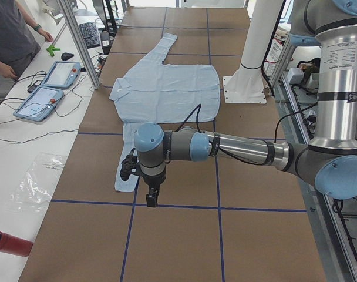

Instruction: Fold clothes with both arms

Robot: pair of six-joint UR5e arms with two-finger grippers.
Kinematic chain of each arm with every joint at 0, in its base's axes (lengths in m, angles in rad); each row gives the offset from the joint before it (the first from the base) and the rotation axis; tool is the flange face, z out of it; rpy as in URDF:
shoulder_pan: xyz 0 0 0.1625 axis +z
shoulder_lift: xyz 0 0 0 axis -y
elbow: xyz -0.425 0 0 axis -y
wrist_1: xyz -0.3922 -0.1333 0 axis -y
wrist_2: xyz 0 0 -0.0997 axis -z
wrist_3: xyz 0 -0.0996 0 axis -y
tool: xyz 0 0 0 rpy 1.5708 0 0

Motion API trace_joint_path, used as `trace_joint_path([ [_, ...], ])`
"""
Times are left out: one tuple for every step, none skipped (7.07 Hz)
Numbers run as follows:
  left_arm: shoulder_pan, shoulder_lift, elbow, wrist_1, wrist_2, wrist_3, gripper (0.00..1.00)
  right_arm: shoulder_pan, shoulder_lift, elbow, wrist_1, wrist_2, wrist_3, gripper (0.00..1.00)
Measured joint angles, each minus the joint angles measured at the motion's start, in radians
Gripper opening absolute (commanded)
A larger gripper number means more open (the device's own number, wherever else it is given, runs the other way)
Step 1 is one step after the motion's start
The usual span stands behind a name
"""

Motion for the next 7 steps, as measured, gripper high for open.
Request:
trace_joint_path([
  [0.0,0.0,0.0,0.0,0.0,0.0,1.0,0.0,0.0,0.001,0.0,-0.001,0.001,1.0],
  [-0.001,0.002,-0.001,0.0,-0.001,0.0,1.0,0.0,0.0,0.003,0.001,-0.002,0.002,1.0],
  [-0.001,0.001,-0.002,-0.001,-0.001,-0.001,1.0,0.0,0.0,0.003,0.001,-0.003,0.002,1.0],
  [-0.001,-0.003,-0.01,-0.001,-0.002,-0.002,1.0,0.0,0.001,0.002,0.004,-0.006,0.004,1.0],
  [0.001,-0.01,-0.021,-0.002,-0.005,-0.002,1.0,-0.003,0.009,0.0,0.01,-0.011,0.013,1.0],
  [0.003,-0.015,-0.019,-0.021,-0.006,-0.002,1.0,-0.011,0.035,-0.004,0.014,-0.011,0.029,1.0],
  [0.006,-0.017,-0.007,-0.085,-0.008,-0.005,1.0,-0.027,0.07,-0.015,0.019,0.001,0.042,1.0],
])
